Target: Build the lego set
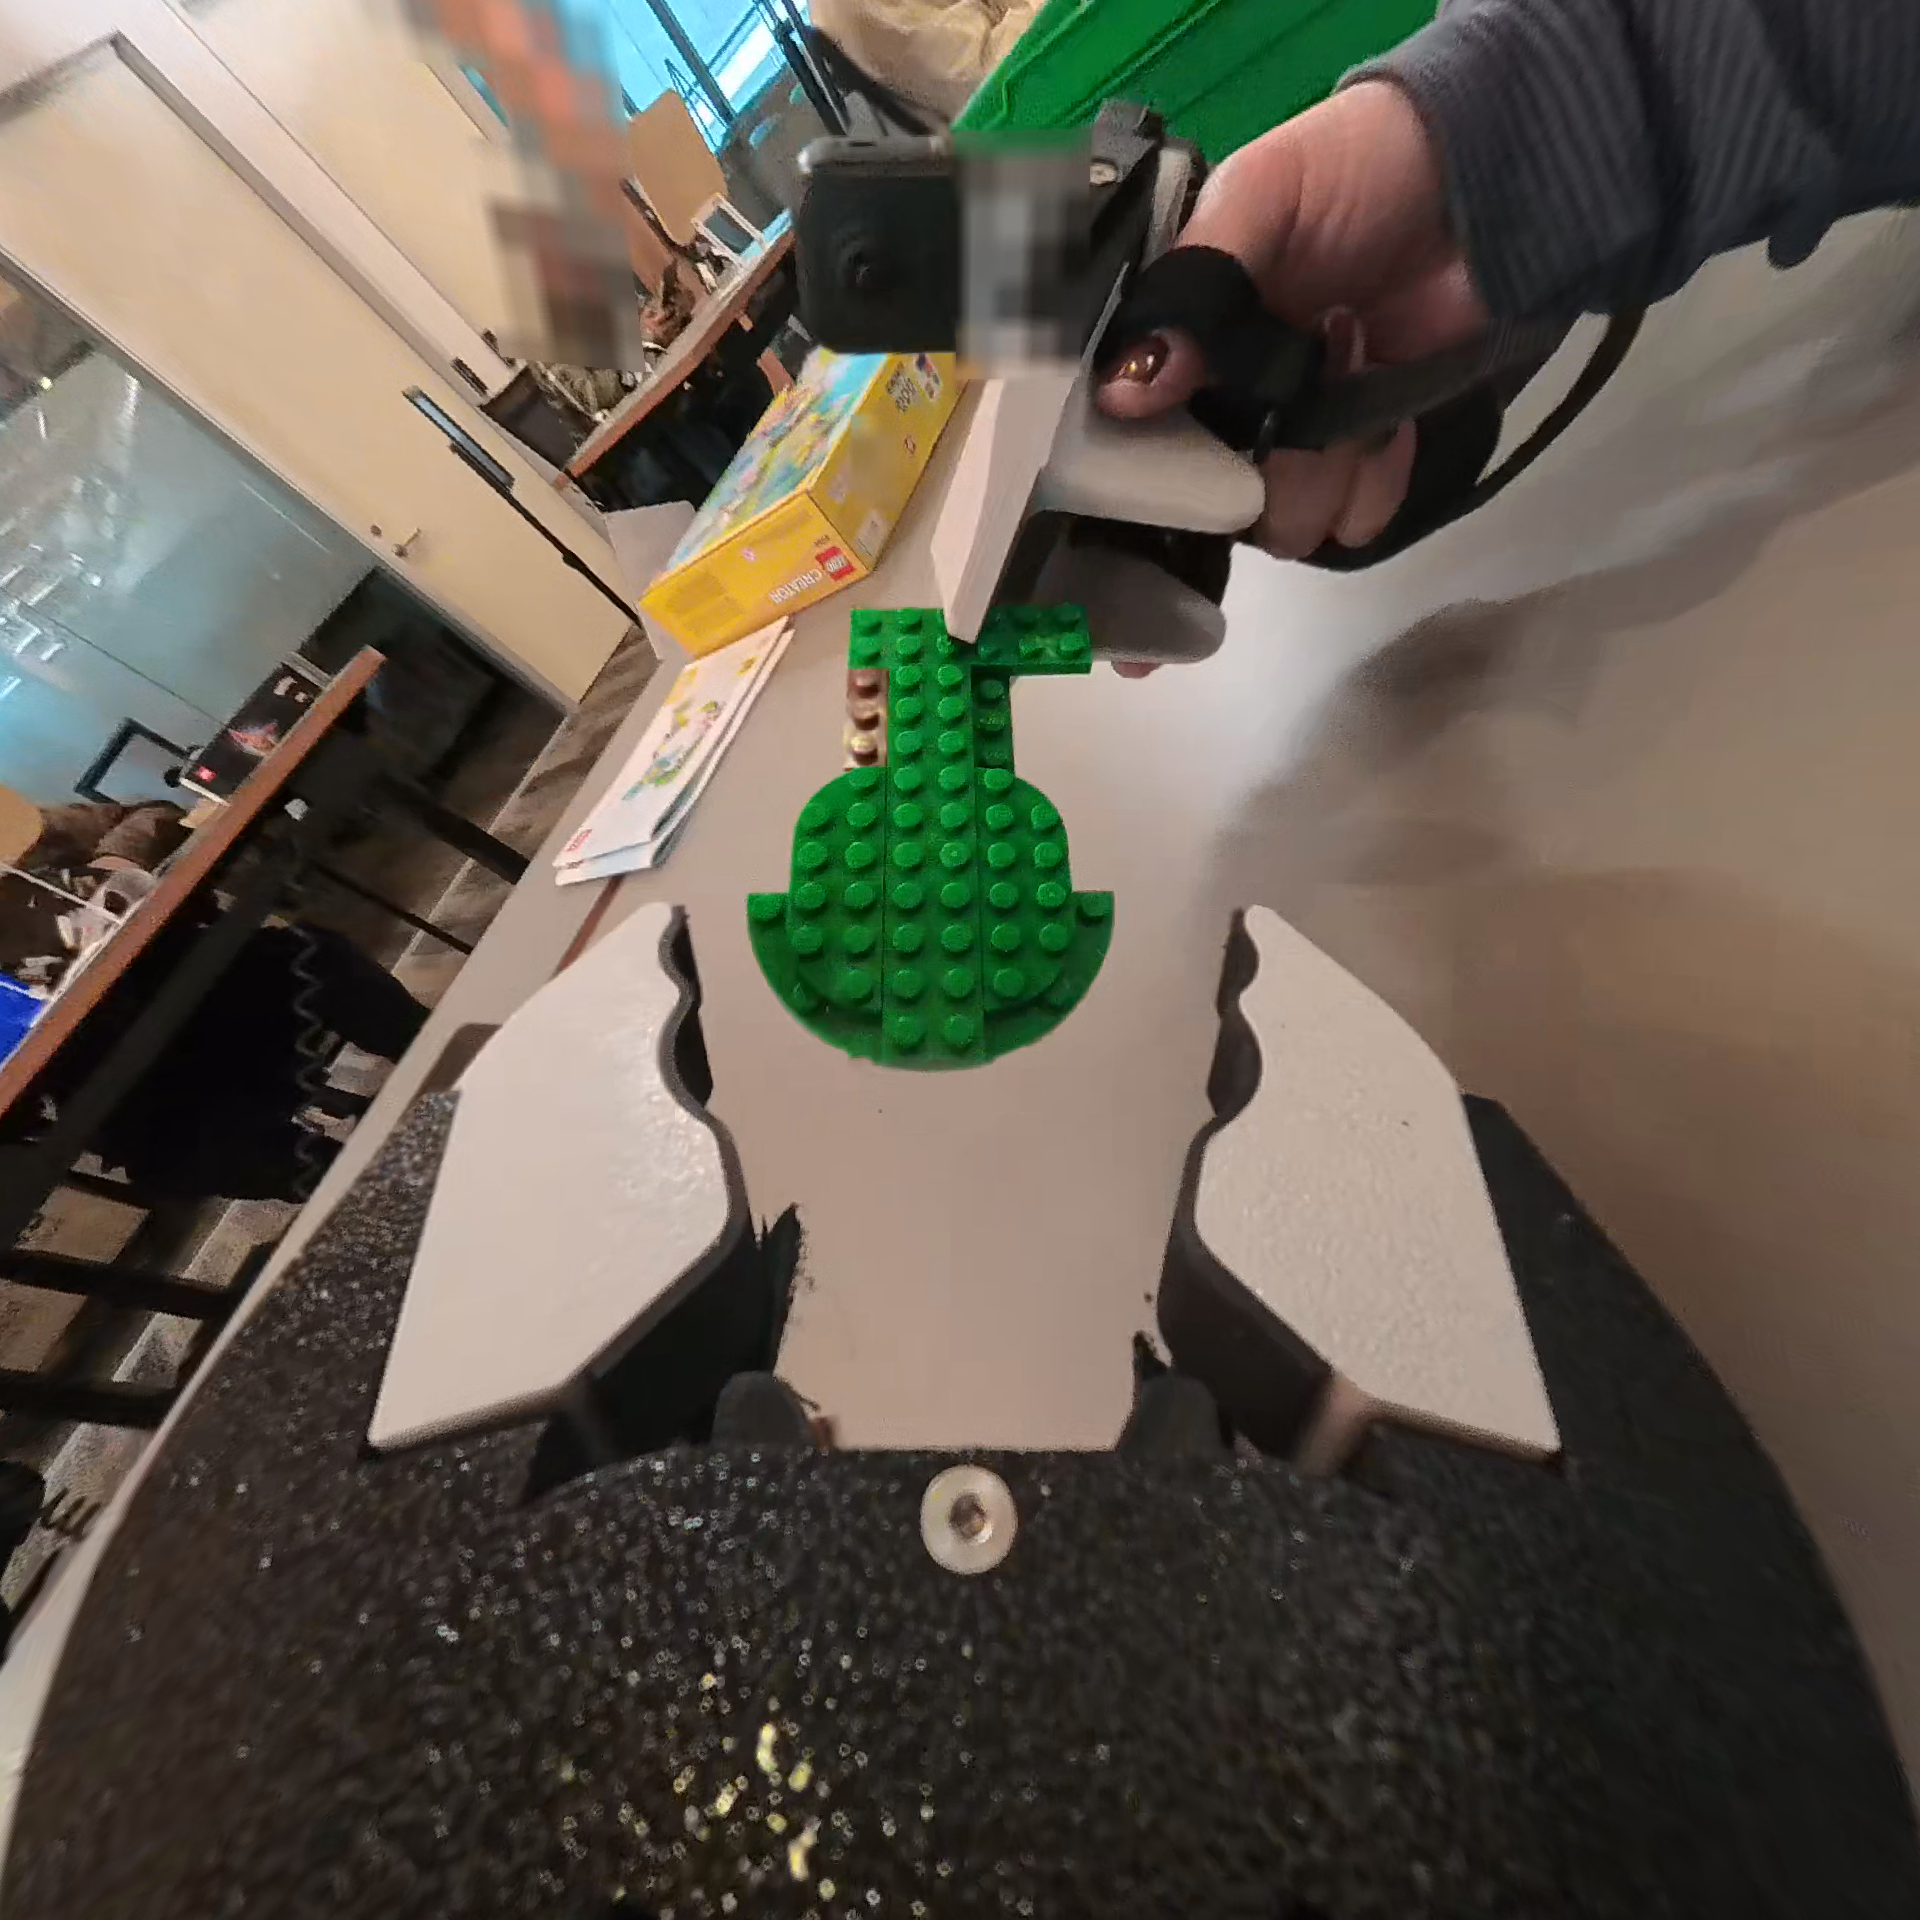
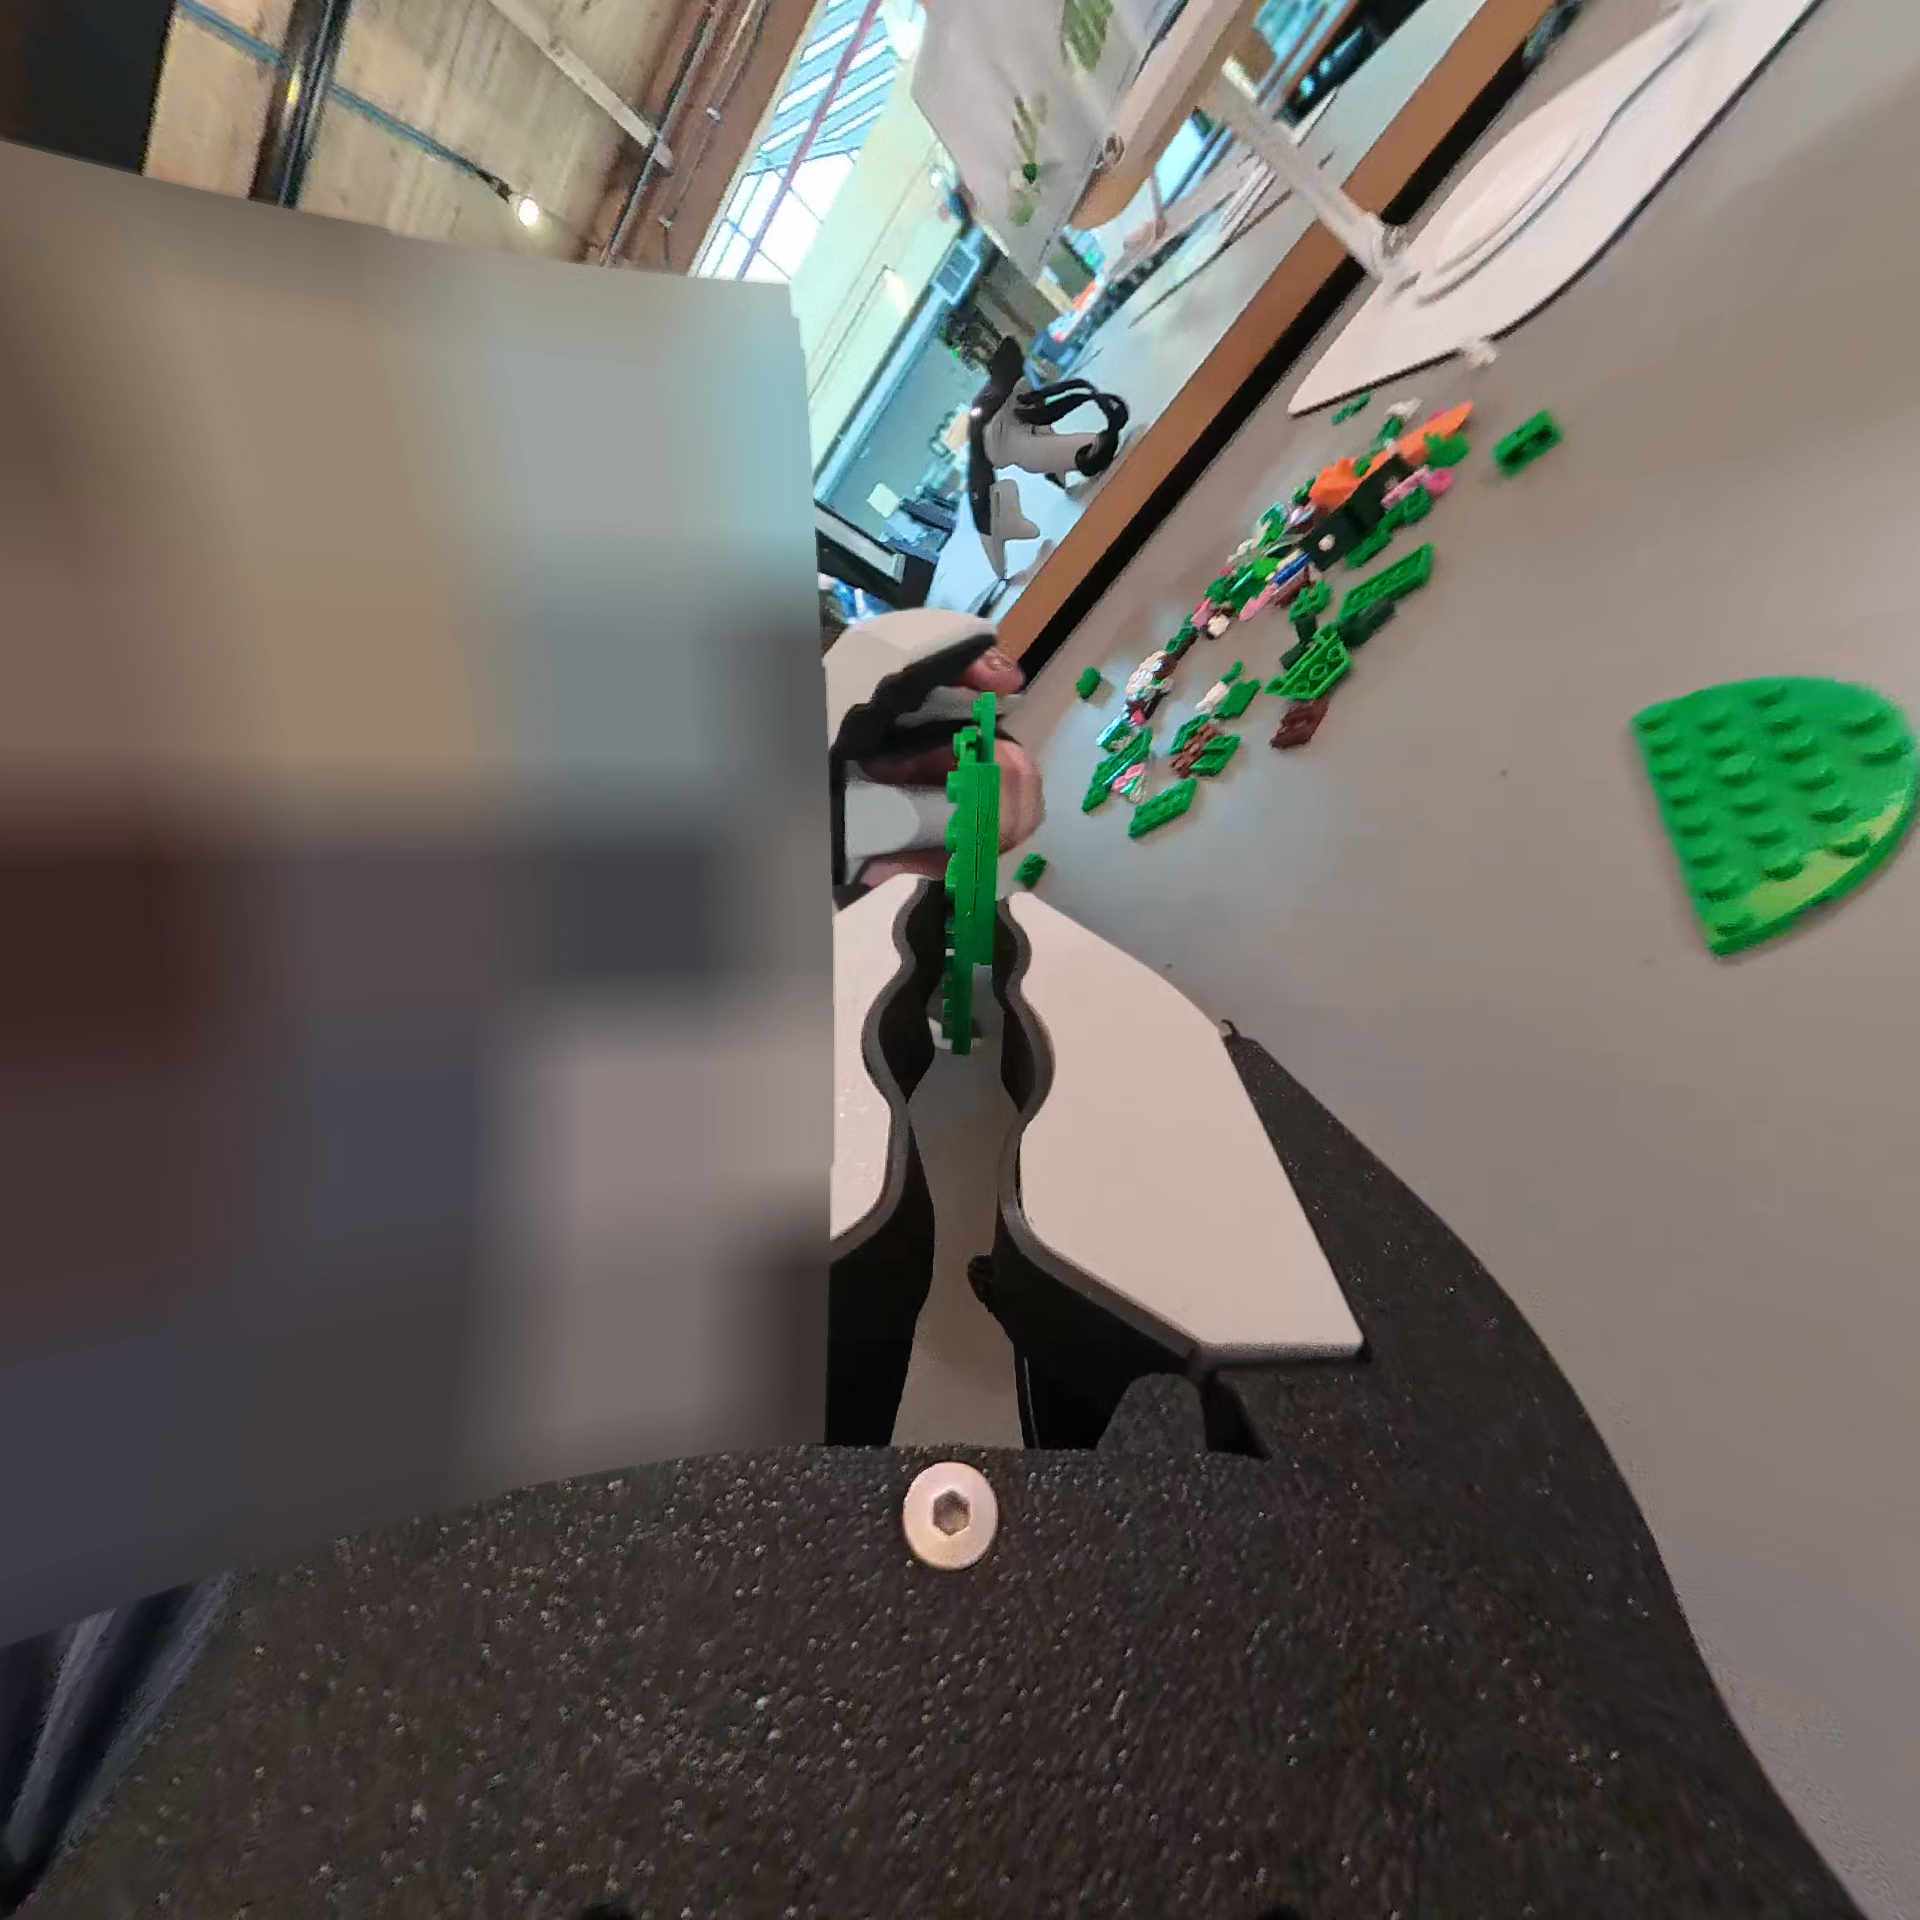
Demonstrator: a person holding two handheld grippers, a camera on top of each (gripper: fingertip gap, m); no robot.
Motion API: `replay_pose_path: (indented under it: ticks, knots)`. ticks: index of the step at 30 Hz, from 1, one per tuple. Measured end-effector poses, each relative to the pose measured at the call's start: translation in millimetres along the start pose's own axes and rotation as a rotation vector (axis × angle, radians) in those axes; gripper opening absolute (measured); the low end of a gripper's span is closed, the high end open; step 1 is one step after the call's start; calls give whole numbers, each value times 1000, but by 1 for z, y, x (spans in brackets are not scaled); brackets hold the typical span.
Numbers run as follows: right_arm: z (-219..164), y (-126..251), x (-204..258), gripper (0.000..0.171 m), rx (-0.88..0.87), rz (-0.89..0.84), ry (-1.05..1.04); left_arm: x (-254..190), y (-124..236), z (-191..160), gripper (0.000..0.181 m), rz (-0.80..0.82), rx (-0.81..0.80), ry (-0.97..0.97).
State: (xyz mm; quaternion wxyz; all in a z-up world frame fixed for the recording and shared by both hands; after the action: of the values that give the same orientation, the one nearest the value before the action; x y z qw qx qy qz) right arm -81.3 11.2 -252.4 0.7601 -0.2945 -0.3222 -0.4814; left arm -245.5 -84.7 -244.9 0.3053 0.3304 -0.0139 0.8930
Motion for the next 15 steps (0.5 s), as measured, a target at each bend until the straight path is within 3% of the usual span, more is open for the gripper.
replay_pose_path:
  ticks: [4, 7, 13, 15]
  knots:
    - [-8, -12, -3, 9, 33, 12, -64, -10, -2, -4, 87, 50, 18, -34]
    - [-10, -18, -3, 9, 18, 25, -92, -9, 4, -3, 65, 85, -43, -11]
    - [-9, -23, -8, 10, -18, 2, -79, -5, 5, -12, 64, 56, 7, 70]
    - [-1, -14, -10, 21, -59, -52, -20, 0, 7, -17, 64, 54, 20, 130]
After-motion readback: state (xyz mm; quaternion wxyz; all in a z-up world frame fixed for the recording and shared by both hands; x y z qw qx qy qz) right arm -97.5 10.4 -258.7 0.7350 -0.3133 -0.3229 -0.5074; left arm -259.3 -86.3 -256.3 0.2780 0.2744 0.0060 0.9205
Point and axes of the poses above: each gripper's, where its closed fingertips meet, y back along the fingers, z out of its top, x = y × z across the jaws, the point moved 8 cm from there along y, back along the fingers, and after that the axes turned 8 degrees about z, right-handed, at the moved point
